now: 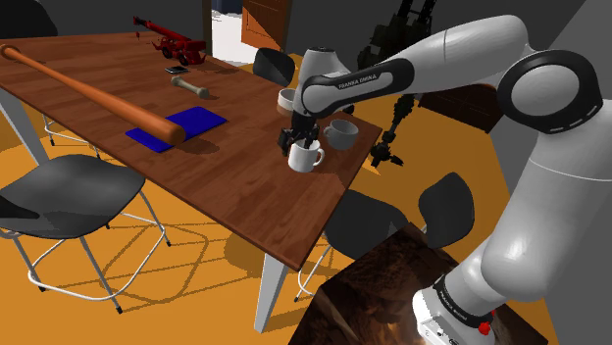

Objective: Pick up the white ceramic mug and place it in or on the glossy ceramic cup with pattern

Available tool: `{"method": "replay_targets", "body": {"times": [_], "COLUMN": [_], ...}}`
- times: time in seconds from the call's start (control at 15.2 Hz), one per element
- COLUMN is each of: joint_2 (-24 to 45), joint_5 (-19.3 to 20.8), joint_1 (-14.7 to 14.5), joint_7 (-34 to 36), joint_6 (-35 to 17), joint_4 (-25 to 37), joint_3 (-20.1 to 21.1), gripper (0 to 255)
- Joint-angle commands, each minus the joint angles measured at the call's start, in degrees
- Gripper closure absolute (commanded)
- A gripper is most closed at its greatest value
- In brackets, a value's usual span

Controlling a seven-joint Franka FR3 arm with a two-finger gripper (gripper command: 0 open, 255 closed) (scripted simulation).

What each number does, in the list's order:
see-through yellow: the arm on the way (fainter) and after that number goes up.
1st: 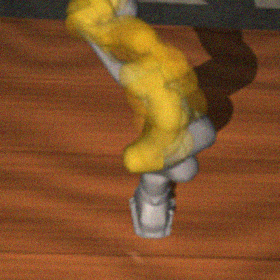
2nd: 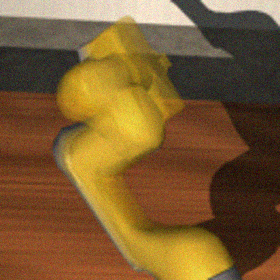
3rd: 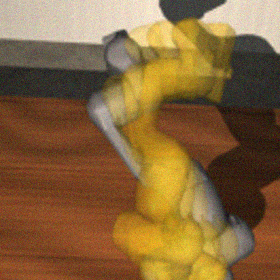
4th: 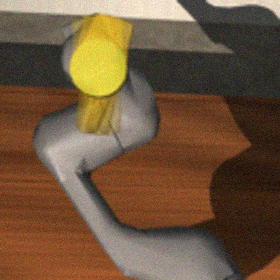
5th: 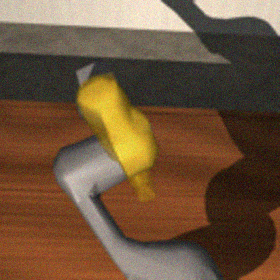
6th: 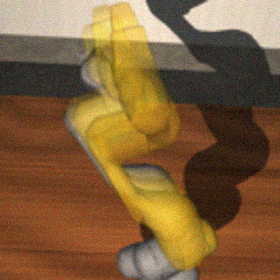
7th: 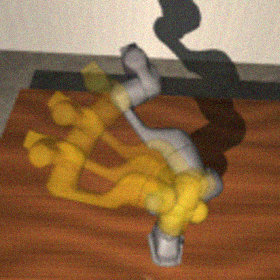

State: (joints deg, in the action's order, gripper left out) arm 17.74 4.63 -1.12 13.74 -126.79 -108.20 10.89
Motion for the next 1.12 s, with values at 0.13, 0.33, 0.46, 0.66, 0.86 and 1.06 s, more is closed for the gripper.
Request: {"method": "replay_targets", "body": {"times": [0.13, 0.33, 0.46, 0.66, 0.86, 1.06], "joint_2": [0.0, 0.0, 0.0, 0.0, 0.0, -0.7], "joint_5": [0.0, 0.0, 0.0, 0.0, 0.0, -0.2], "joint_1": [0.0, 0.0, 0.0, 0.0, 0.0, 0.0], "joint_7": [0.0, 0.0, 0.0, 0.0, 0.0, -0.1], "joint_6": [-0.1, -0.1, -0.1, -0.1, -0.1, 1.2], "joint_4": [-0.1, -0.1, -0.1, -0.1, 0.0, 0.5], "joint_3": [0.0, 0.0, 0.0, 0.0, 0.0, 0.1], "gripper": [0, 255, 255, 255, 255, 255]}}
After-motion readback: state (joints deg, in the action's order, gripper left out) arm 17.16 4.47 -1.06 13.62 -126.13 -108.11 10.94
